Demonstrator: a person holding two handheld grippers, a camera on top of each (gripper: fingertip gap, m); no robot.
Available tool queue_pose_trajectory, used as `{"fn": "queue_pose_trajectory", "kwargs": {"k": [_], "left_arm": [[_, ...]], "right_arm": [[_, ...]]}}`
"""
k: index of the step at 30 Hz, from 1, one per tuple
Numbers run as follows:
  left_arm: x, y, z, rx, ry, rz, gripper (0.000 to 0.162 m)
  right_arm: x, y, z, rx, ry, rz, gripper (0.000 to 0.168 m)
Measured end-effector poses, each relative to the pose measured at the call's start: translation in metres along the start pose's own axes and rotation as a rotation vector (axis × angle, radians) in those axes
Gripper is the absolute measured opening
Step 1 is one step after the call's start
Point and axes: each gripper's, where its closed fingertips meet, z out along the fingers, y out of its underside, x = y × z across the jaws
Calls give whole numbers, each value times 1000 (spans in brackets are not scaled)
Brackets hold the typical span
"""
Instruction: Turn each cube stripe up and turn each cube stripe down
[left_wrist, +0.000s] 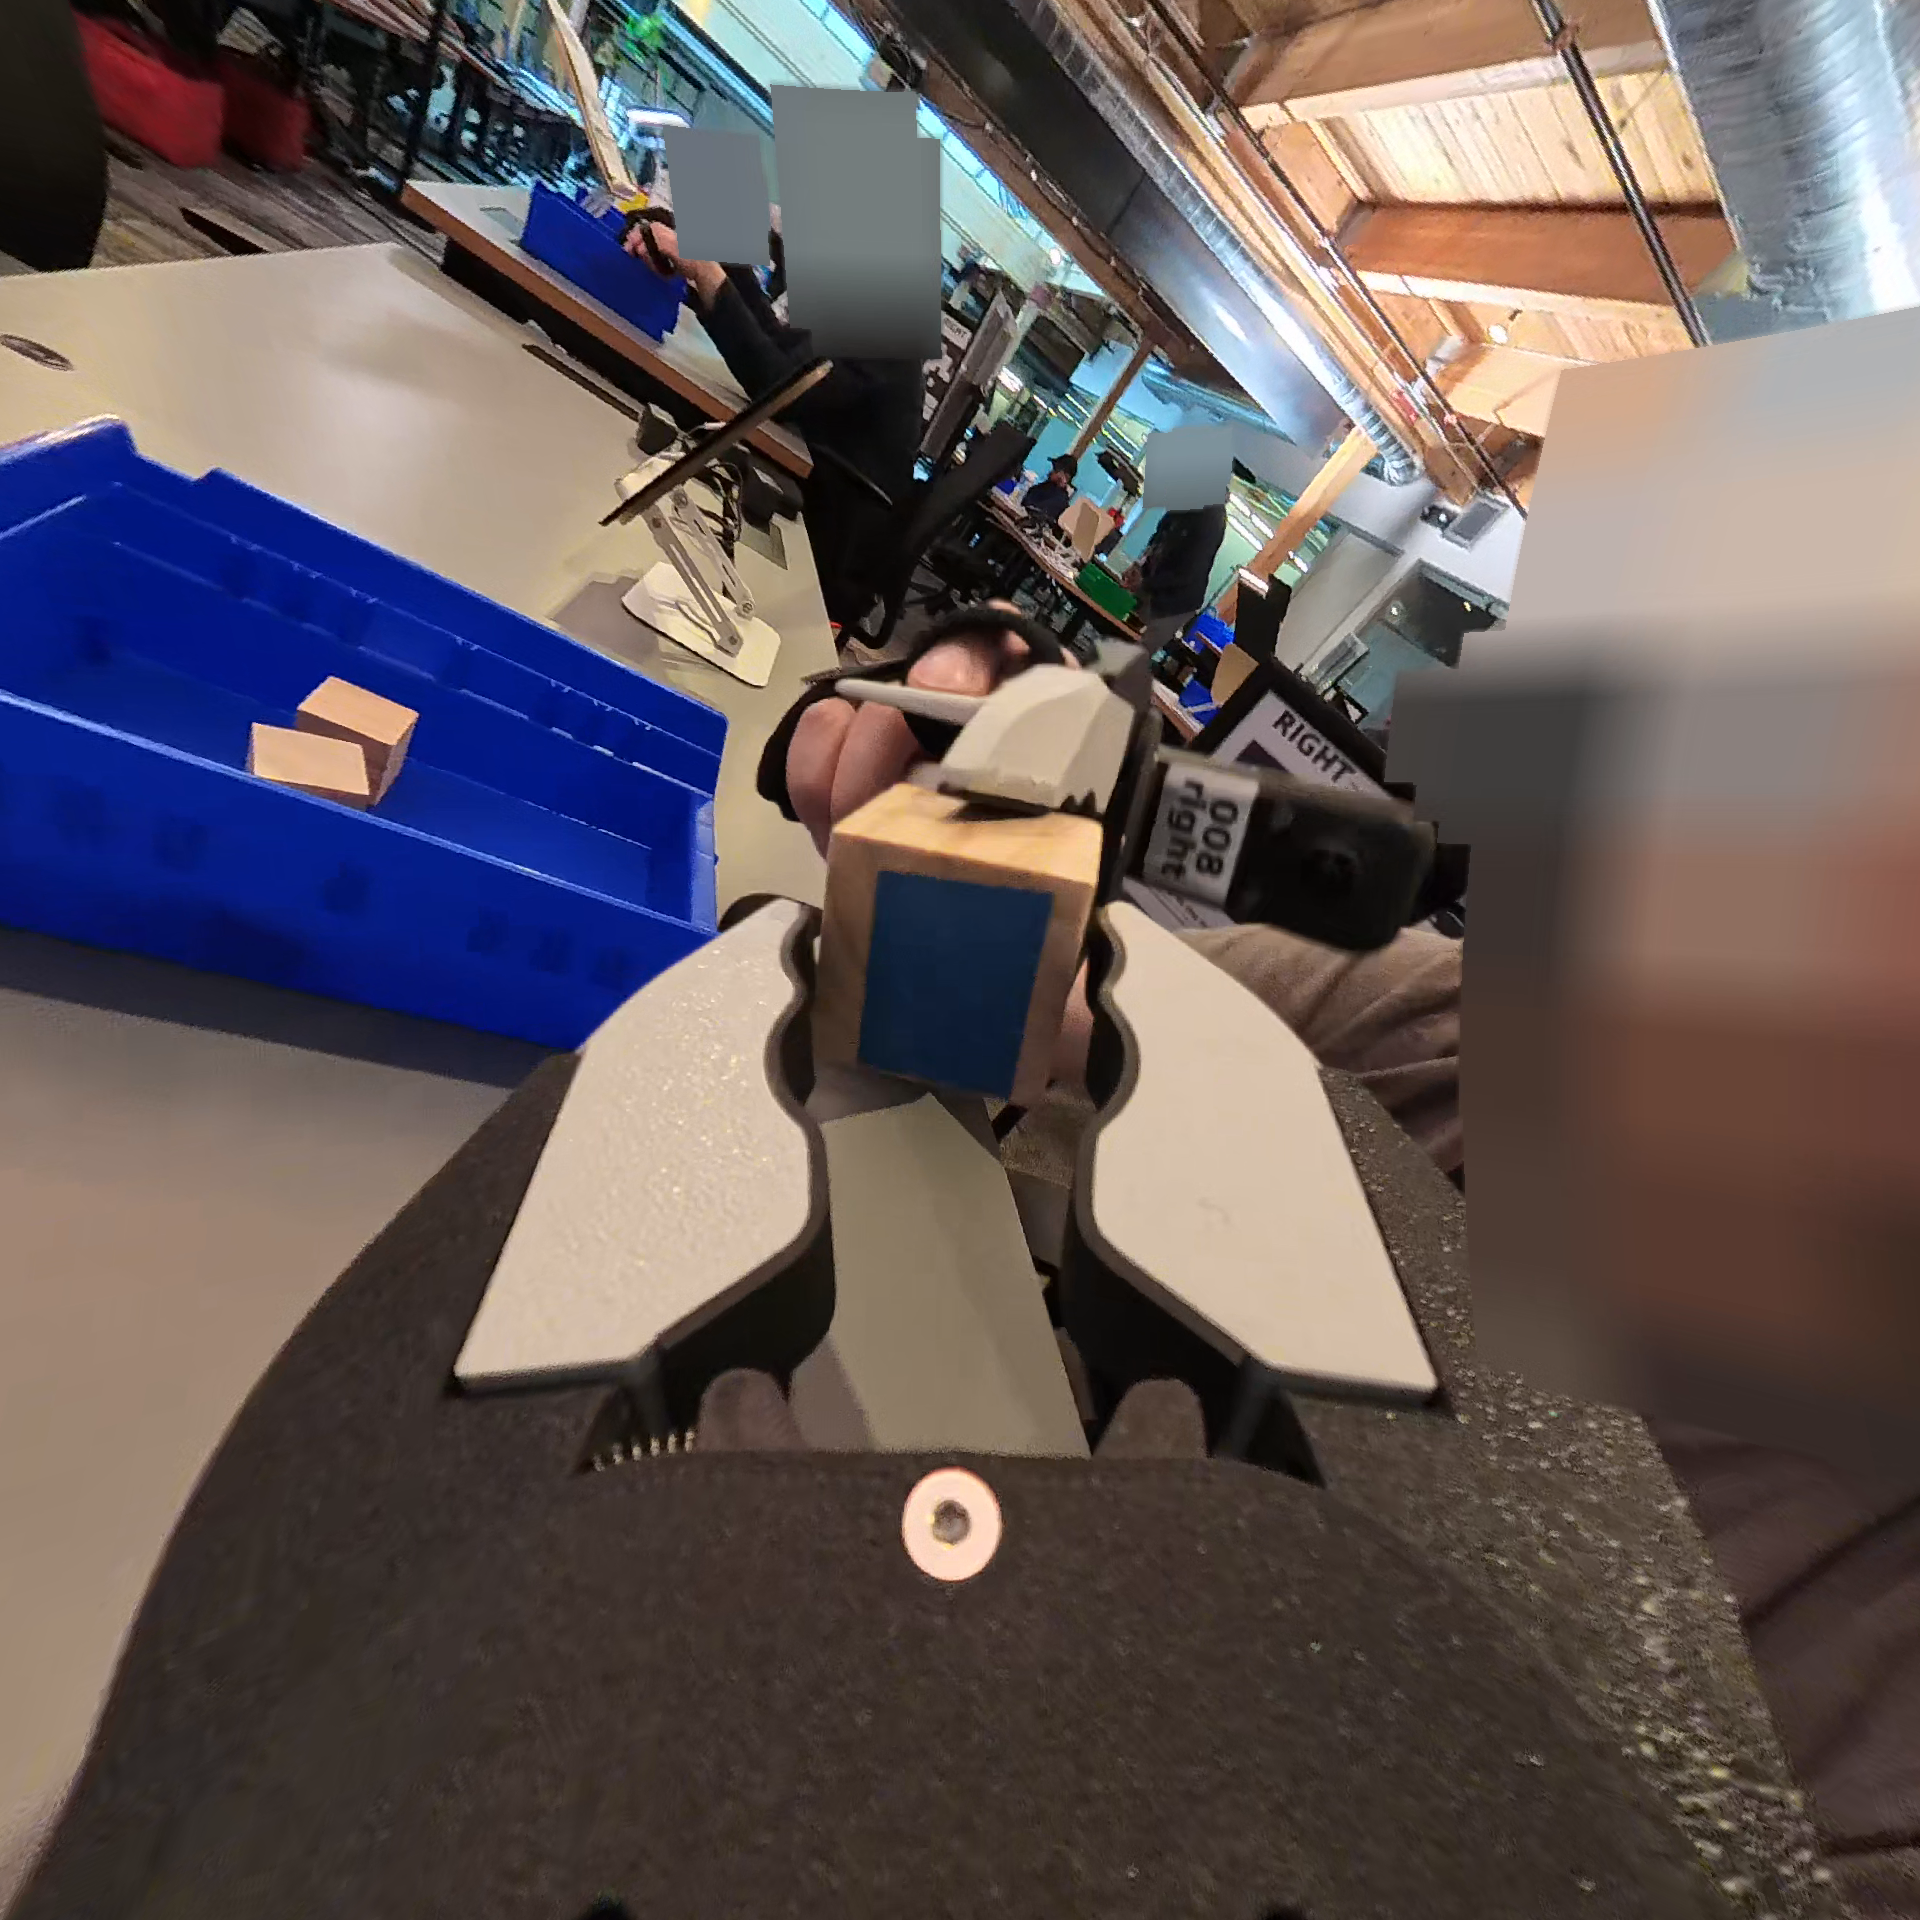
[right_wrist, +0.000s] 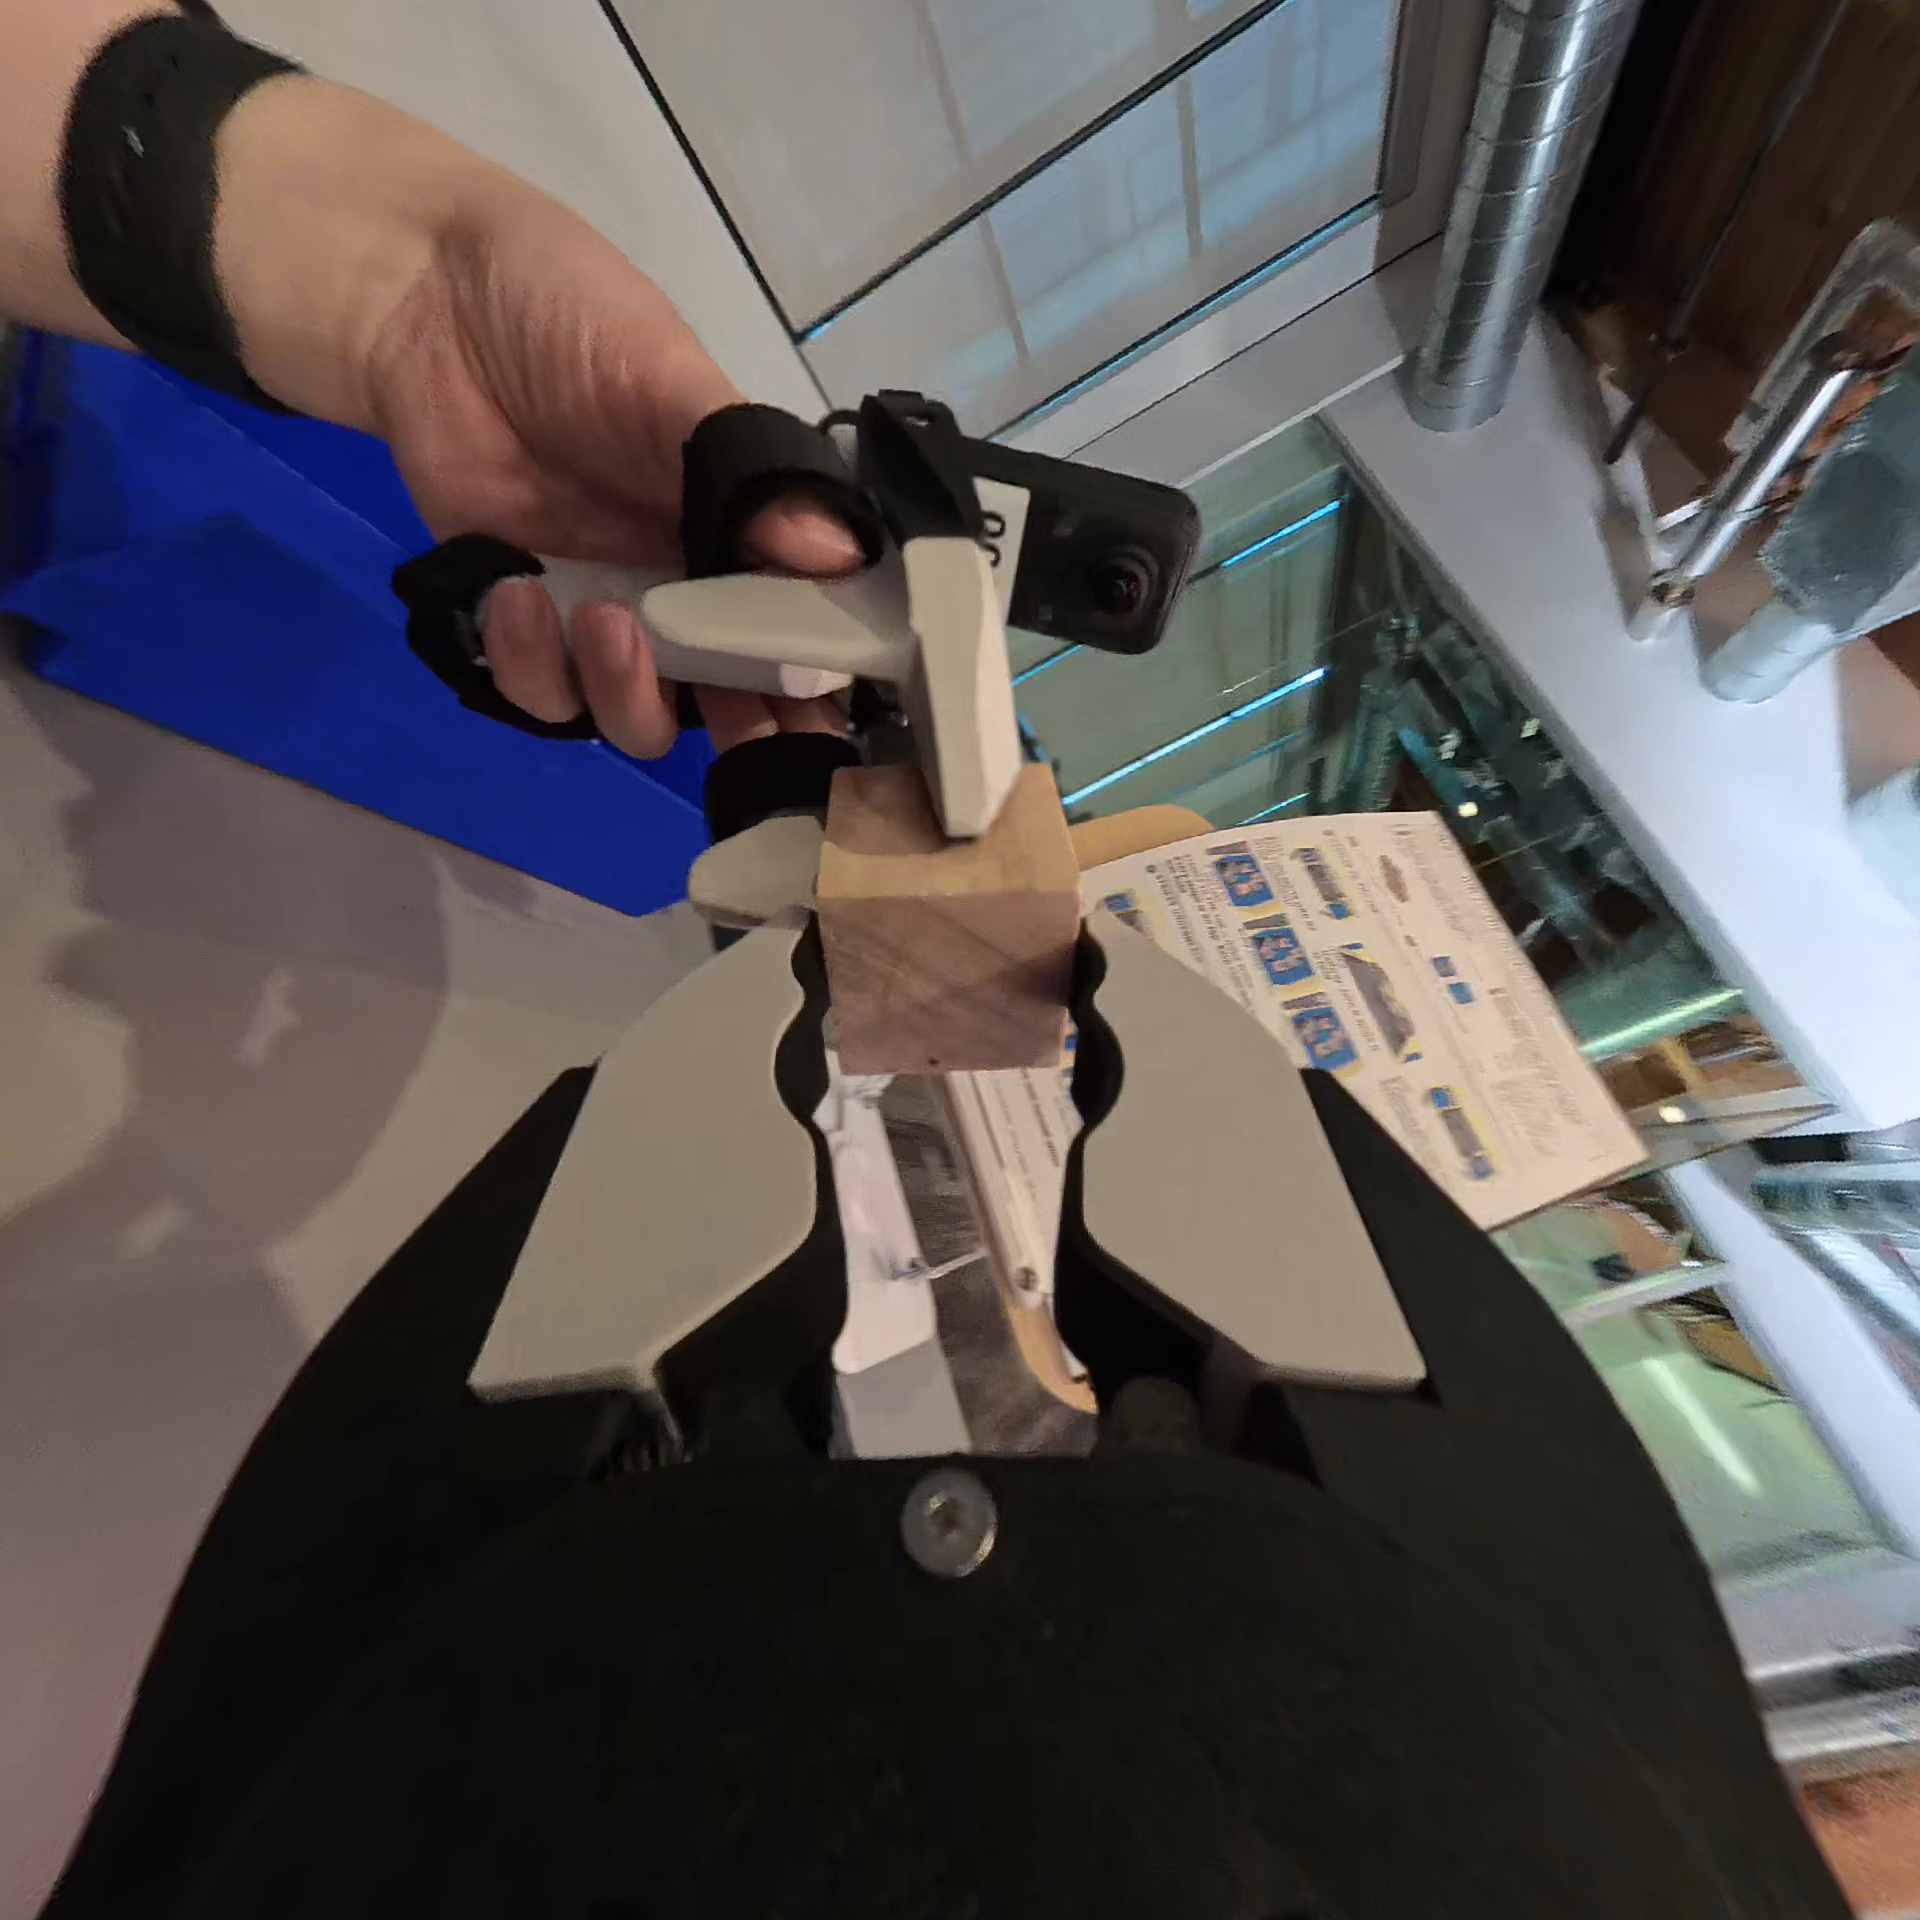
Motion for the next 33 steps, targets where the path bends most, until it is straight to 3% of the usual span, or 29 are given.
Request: {"fn": "queue_pose_trajectory", "kwargs": {"k": [1,4,7,10,14,18,21,25,27,30,33], "left_arm": [[2,-1,-2,-7,1,11,50],[-5,-3,-17,-40,-123,95,54],[-16,-4,-39,-106,-327,214,51],[-25,-4,-67,-188,-524,302,48],[-35,-27,-114,-122,-802,399,38],[-35,-26,-148,-116,-889,333,39],[-48,-17,-191,-170,-1082,275,40],[-70,24,-246,-395,-1265,110,38],[-82,37,-272,-569,-1354,167,40],[-103,62,-291,-796,-1361,297,44],[-126,80,-305,-908,-1377,256,47]], "right_arm": [[3,1,-3,-13,-31,28,45],[14,38,-21,-224,-198,145,45],[4,136,-83,-721,-434,434,45],[-17,236,-167,-1237,-526,592,46],[-58,297,-224,-1528,-667,836,46],[-74,320,-226,-1563,-683,886,46],[-79,324,-225,-1587,-700,855,46],[-85,328,-226,-1615,-716,843,47],[-81,329,-221,-1601,-682,838,47],[-68,328,-210,-1548,-603,848,48],[-54,325,-202,-1501,-534,833,50]]}}
